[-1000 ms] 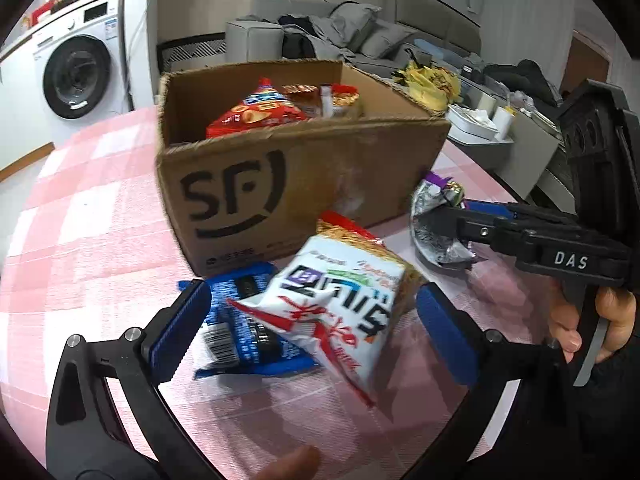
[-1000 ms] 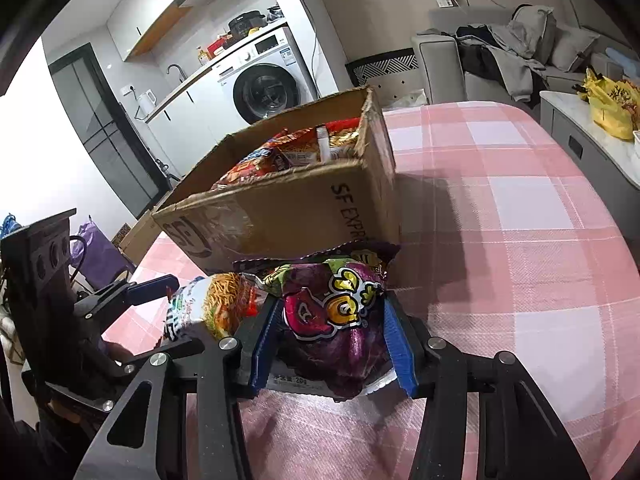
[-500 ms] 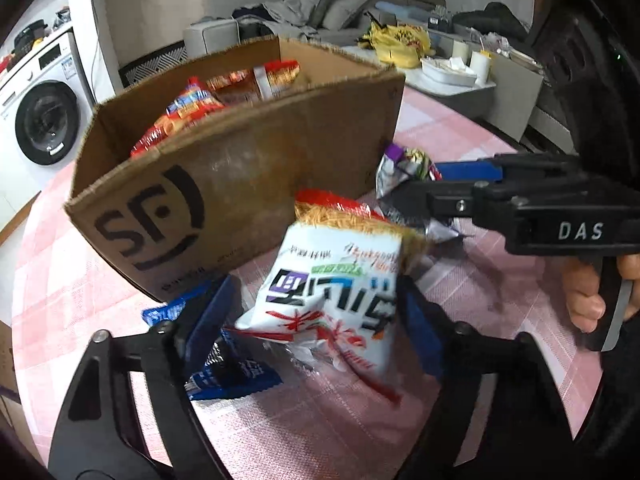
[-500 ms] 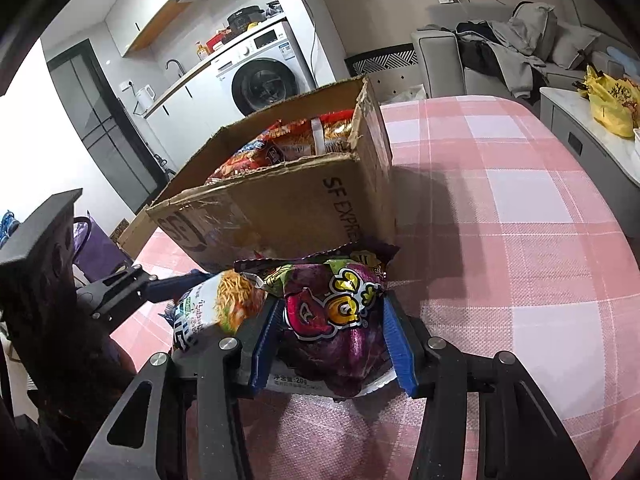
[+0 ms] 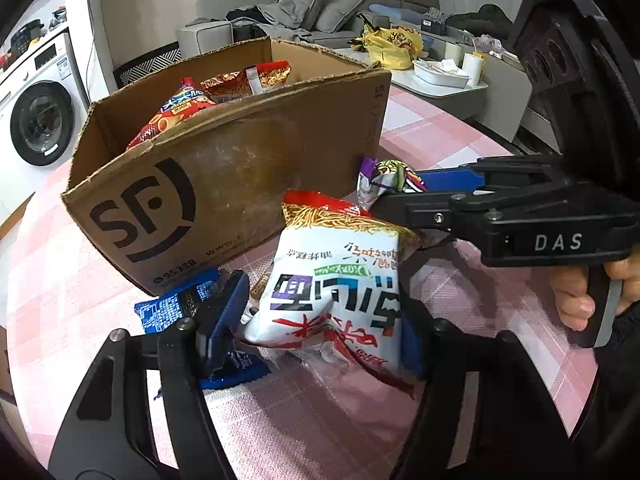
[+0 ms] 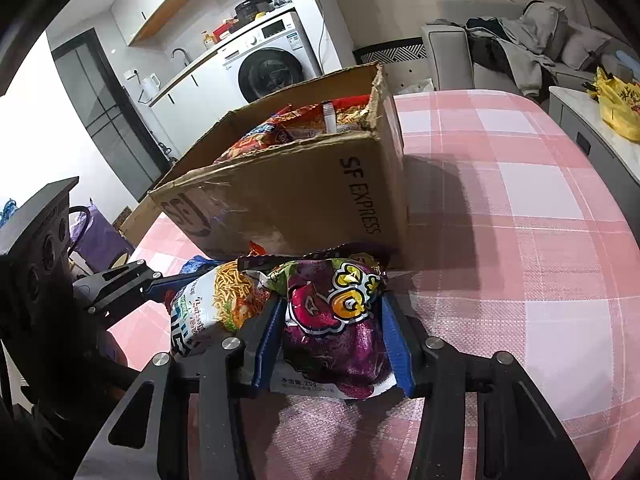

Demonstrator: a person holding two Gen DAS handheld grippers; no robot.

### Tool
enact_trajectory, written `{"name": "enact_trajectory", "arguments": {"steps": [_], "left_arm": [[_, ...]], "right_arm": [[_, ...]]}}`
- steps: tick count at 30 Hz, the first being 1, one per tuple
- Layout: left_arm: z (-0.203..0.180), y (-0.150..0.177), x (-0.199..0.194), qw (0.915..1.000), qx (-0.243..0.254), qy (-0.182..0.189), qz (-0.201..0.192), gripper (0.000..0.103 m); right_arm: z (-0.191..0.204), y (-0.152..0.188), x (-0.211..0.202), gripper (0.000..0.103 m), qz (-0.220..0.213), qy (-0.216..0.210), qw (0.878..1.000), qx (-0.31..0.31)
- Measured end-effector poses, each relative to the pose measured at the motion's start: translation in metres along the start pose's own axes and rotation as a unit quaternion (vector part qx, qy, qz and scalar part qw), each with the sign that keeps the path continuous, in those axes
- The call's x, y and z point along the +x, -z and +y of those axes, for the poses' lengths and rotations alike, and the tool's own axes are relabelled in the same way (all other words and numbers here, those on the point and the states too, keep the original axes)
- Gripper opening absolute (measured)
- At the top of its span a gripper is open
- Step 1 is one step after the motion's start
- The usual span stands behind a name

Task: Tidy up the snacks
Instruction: 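Grasp the white-and-red noodle-snack bag with the left tool, then lift both held bags and lower them into the cardboard box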

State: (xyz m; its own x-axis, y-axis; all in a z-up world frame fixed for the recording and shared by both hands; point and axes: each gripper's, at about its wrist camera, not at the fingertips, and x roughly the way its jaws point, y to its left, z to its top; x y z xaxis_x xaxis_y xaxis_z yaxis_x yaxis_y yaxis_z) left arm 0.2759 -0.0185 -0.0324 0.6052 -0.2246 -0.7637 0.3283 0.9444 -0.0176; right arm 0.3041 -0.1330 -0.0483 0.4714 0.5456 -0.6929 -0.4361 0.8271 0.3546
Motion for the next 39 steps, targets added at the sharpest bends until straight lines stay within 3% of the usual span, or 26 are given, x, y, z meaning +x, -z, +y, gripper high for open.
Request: {"name": "enact_trajectory", "arguments": {"steps": [2,3,19,39], "left_arm": [[-0.003,0.002,-0.005,1.0,0.001,0.002,-0.006,0.054],[-0.004,0.005,-0.008,0.9999,0.001,0.006,-0.009,0.045],[0.013,0.023,-0.068,0.997,-0.035,0.01,-0.068,0.045],[0.033,-0.002,-0.136,0.9812,-0.103,-0.048,-0.156,0.045]], "right_arm": [[0.0,-0.001,-0.002,0.044,-0.002,-0.002,1.0,0.0],[0.0,-0.001,-0.003,0.04,-0.004,-0.003,1.0,-0.001],[0.012,-0.009,-0.042,0.039,-0.05,-0.023,0.998,-0.016],[0.035,-0.033,-0.109,0.039,-0.139,-0.048,0.989,-0.024]]}}
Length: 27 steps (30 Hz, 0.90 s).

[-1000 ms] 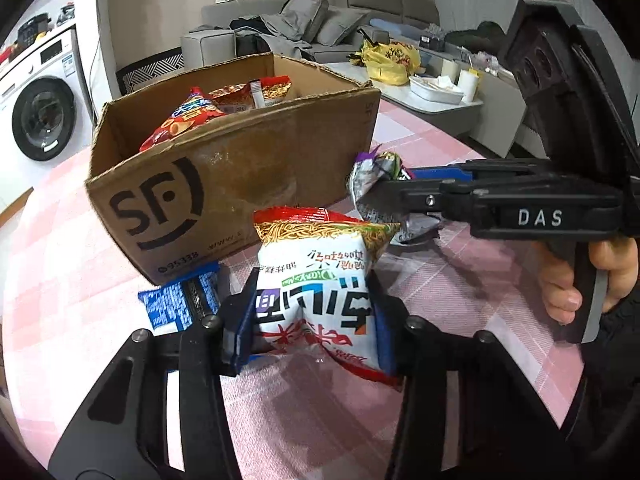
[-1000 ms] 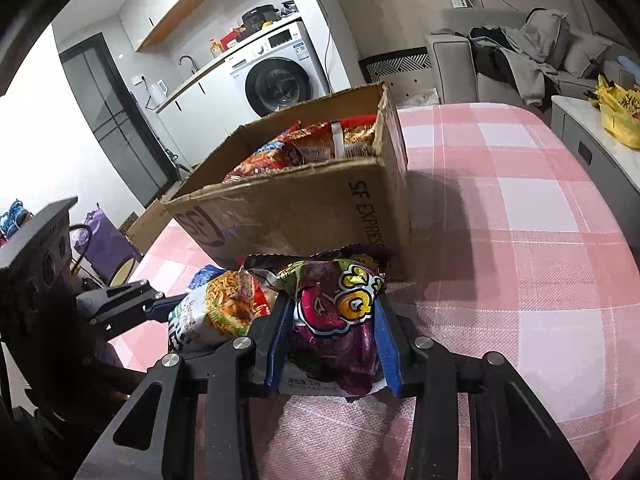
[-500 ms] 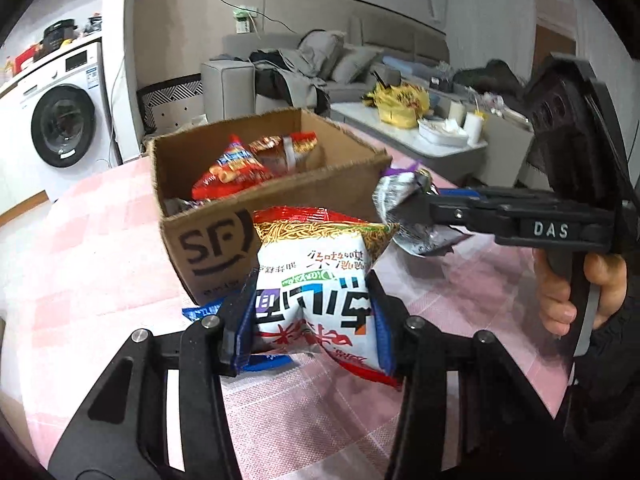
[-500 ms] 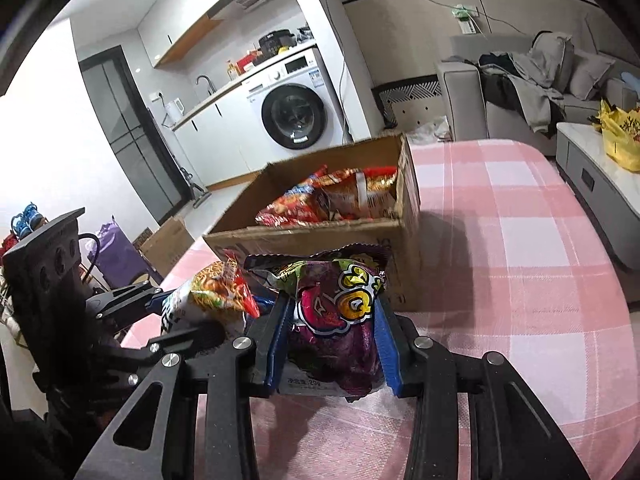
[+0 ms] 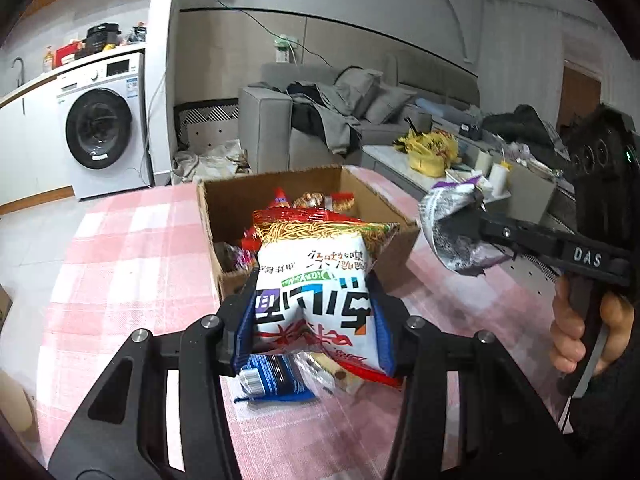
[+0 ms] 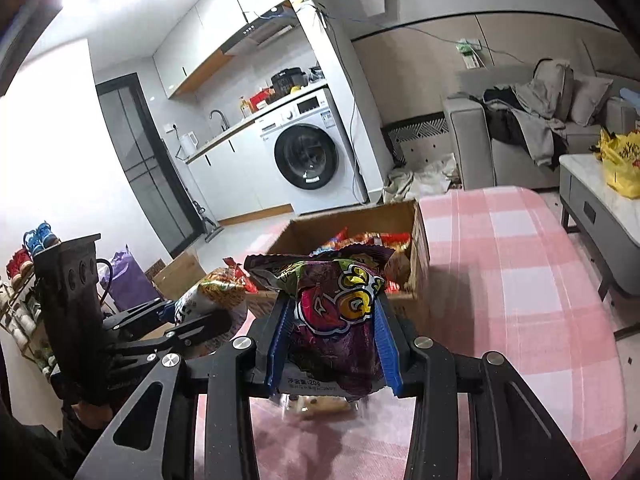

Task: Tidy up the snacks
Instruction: 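Lift both held bags and lower them into the cardboard box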

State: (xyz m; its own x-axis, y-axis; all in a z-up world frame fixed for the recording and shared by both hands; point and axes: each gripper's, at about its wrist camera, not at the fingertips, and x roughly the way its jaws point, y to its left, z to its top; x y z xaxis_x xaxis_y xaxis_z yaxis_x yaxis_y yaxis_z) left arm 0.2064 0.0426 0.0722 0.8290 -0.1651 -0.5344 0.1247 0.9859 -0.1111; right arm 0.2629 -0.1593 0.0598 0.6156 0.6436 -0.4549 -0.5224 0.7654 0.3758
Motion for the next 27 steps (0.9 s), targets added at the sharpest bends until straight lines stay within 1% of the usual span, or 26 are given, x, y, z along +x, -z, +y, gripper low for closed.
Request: {"name": "enact_trajectory", "arguments": {"steps": [3,7,13,19,27], "left_arm": [[-0.001,-0.01,-0.006,0.9998,0.006,-0.013,-0.012,0.045],[-0.002,-0.021,-0.012,0.9996,0.007,-0.019,-0.02,0.045],[0.004,-0.04,-0.011,0.999,0.004,-0.034,-0.028,0.045],[0.015,-0.055,0.006,0.9987,-0.014,-0.041,-0.027,0.045],[0.02,-0.072,0.035,0.9983,-0.014,-0.051,-0.023,0.045]], "right_arm": [[0.005,-0.007,-0.002,0.039,-0.009,-0.001,1.0,-0.002],[0.011,-0.018,-0.004,0.039,-0.023,-0.003,1.0,-0.004],[0.012,-0.03,0.0,0.039,-0.035,-0.006,0.999,0.006],[0.01,-0.039,0.01,0.039,-0.039,-0.005,0.999,0.013],[0.006,-0.048,0.024,0.039,-0.046,-0.002,0.999,0.017]]}}
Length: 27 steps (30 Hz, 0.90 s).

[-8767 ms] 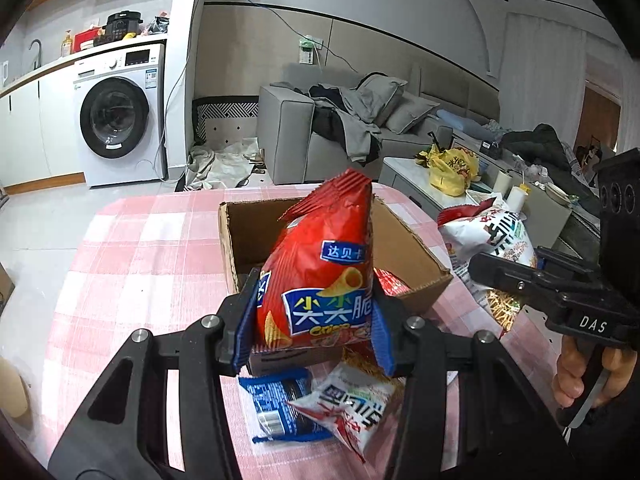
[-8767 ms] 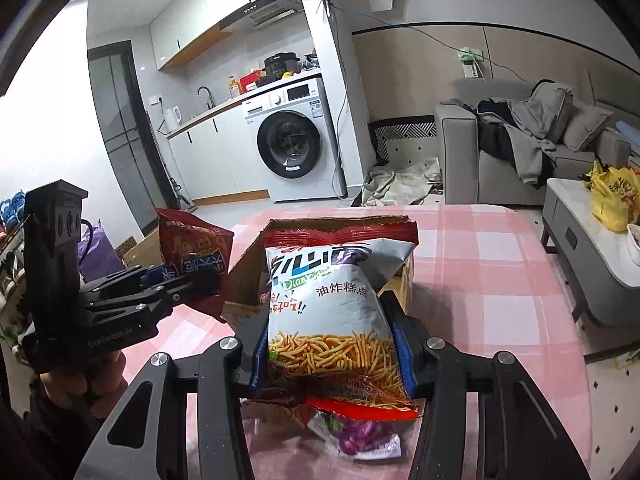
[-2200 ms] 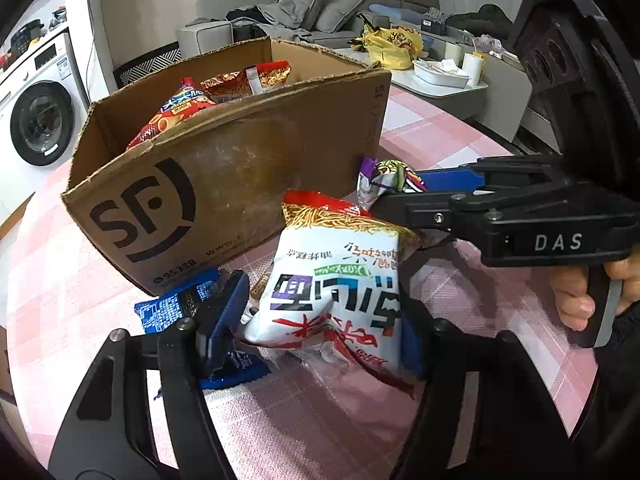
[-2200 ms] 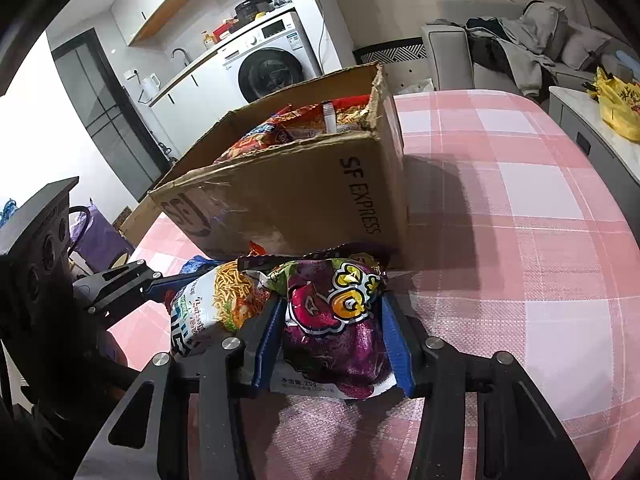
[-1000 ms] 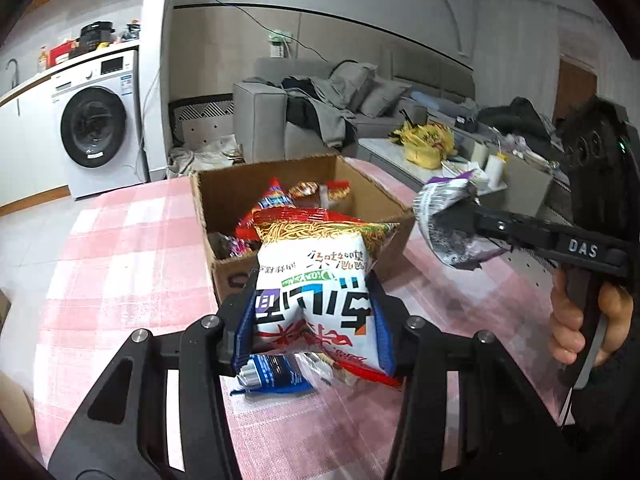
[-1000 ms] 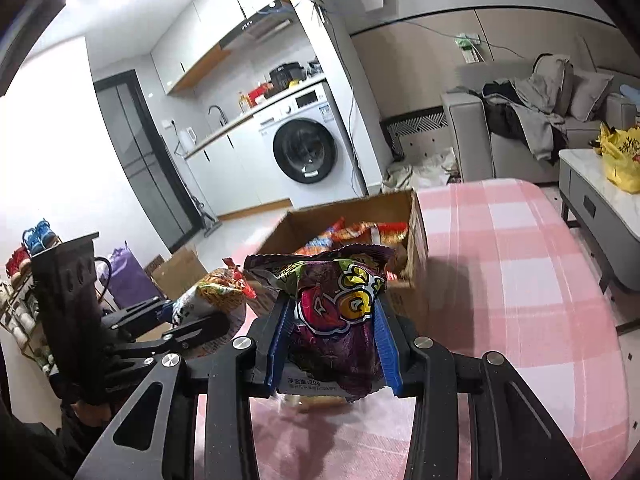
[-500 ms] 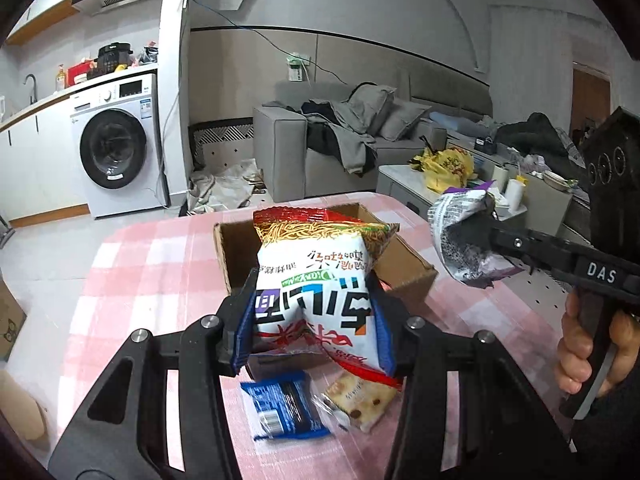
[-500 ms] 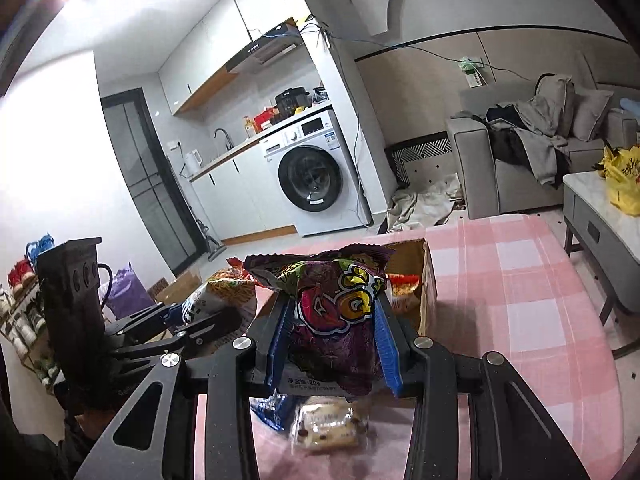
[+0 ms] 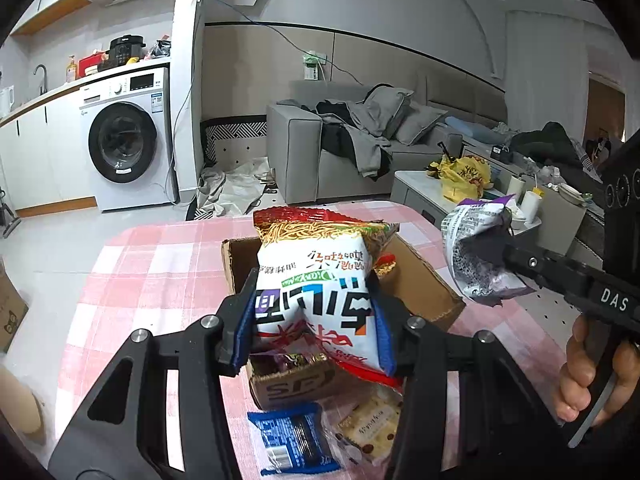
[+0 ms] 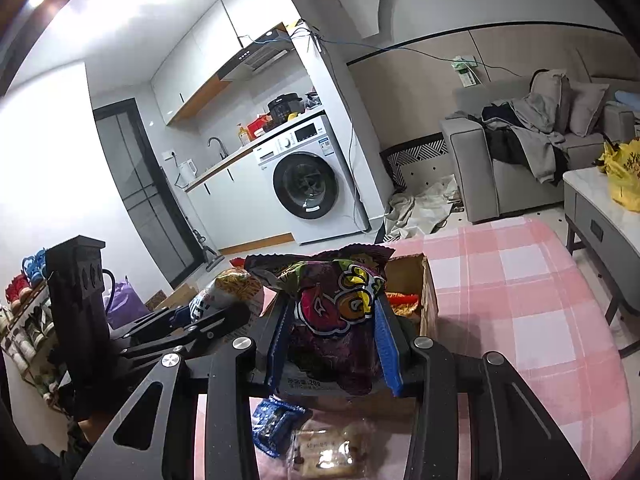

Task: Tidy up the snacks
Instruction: 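Lift both held bags and lower them into the cardboard box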

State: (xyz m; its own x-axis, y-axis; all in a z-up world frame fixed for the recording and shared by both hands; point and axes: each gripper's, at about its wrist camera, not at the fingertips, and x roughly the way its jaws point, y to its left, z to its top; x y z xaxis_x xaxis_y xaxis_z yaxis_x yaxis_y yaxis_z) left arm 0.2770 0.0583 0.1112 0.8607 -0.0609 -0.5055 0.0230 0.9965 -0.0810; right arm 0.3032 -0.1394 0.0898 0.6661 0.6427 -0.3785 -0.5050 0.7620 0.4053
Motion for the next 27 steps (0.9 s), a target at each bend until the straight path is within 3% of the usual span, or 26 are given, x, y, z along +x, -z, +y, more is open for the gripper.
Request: {"name": "enact_trajectory", "arguments": {"steps": [14,27], "left_arm": [[0.015,-0.016,0.054,0.9999,-0.015,-0.003,0.007,0.045],[0.026,-0.008,0.115,0.9994,-0.016,-0.008,0.031,0.045]], "right_arm": [[-0.014,-0.007,0.034,0.039,-0.002,-0.015,1.0,0.017],[-0.027,0.004,0.086,0.039,0.044,-0.02,0.999,0.017]]}}
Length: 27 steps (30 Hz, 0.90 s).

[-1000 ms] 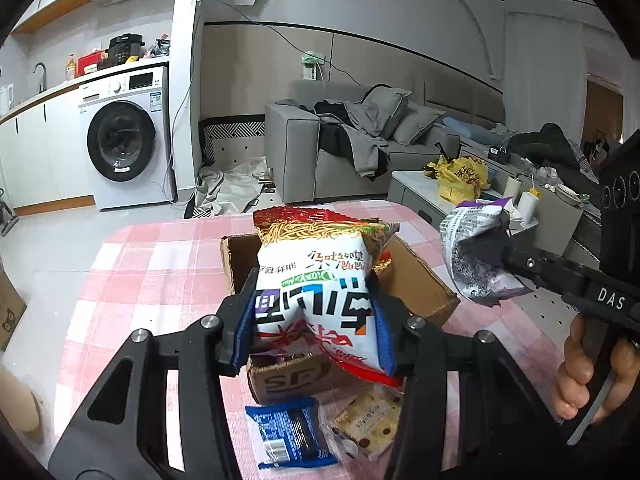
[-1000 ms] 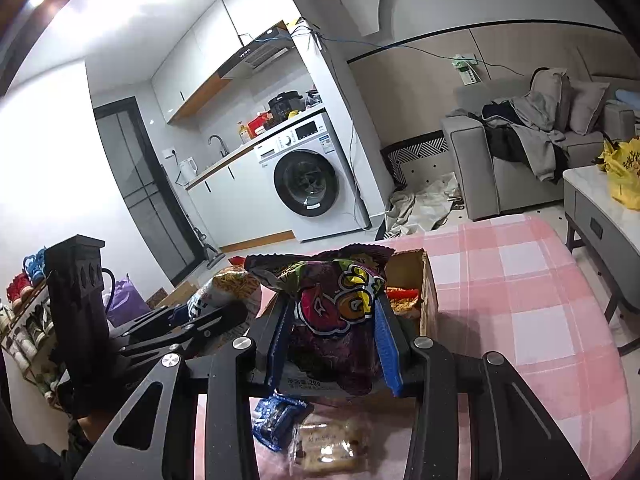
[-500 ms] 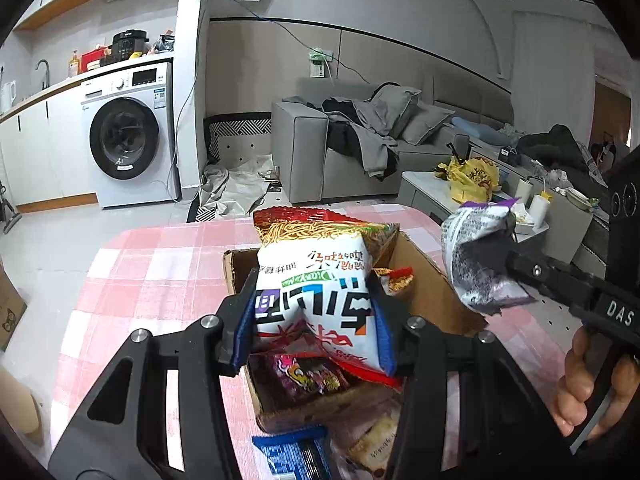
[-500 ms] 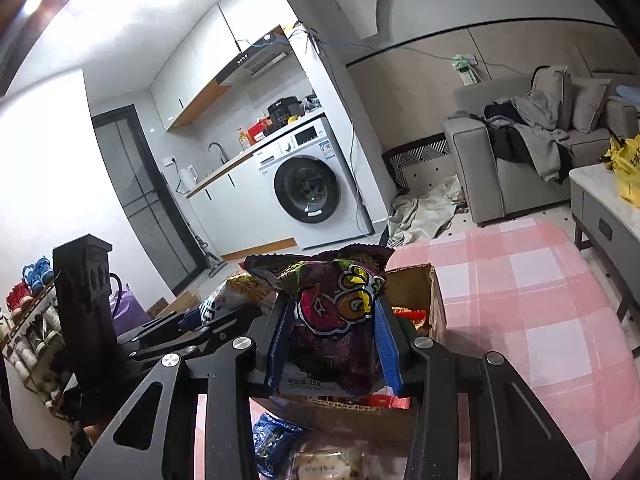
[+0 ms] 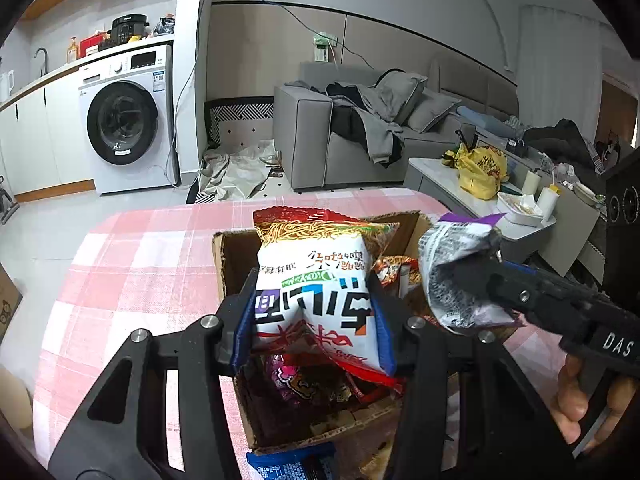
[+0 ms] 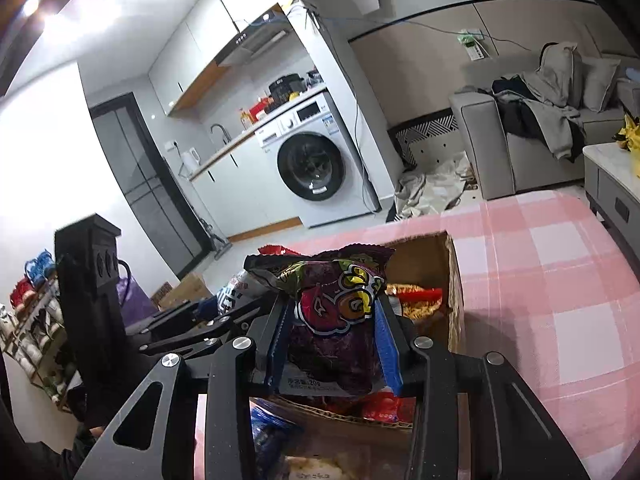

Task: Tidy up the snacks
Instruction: 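Lift both held bags and lower them into the cardboard box, then open both tools inside the box to release the bags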

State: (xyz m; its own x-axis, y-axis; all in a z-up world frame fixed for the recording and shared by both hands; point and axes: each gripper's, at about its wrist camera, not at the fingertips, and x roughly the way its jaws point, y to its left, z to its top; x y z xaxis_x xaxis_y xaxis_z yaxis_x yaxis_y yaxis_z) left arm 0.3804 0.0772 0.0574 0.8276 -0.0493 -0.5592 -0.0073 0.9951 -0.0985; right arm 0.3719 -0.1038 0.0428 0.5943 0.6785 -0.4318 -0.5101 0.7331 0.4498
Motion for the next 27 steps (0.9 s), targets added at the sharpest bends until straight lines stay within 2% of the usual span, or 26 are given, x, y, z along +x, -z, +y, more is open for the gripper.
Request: {"name": "enact_trajectory", "arguments": {"steps": [5,18,27], "left_arm": [[-0.003,0.007,0.022,0.9999,0.012,-0.002,0.007,0.045],[-0.011,0.03,0.041,0.9994,0.031,-0.006,0.012,0.046],[-0.017,0.039,0.046,0.999,0.041,-0.008,0.013,0.047]], "right_arm": [[-0.004,0.006,0.012,0.039,0.007,0.021,1.0,-0.011],[-0.011,0.016,0.024,0.039,0.026,0.061,0.997,-0.042],[-0.007,0.017,0.035,0.04,0.04,0.062,0.996,-0.046]]}}
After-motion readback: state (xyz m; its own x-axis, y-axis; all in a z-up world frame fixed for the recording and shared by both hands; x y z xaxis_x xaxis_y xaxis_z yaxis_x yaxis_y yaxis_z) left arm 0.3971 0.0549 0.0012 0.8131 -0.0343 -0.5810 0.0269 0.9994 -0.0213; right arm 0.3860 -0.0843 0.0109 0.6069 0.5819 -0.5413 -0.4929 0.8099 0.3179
